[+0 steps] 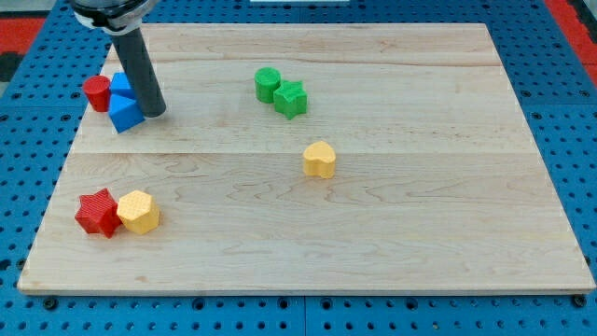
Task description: Move the red star in between the yellow hexagon and blue triangle
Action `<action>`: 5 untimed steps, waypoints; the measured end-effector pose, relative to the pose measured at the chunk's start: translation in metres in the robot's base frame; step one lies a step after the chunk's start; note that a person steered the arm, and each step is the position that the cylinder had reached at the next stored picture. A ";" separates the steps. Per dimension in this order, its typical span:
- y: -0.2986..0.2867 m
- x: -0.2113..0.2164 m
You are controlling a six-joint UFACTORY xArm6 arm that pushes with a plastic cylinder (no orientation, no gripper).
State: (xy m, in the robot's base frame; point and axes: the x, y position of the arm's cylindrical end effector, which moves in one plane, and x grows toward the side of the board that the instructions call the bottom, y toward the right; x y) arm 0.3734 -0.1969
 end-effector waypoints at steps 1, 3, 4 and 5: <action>0.055 0.036; 0.109 0.168; 0.091 0.219; 0.058 0.216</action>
State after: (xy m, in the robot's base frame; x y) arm 0.5893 -0.1392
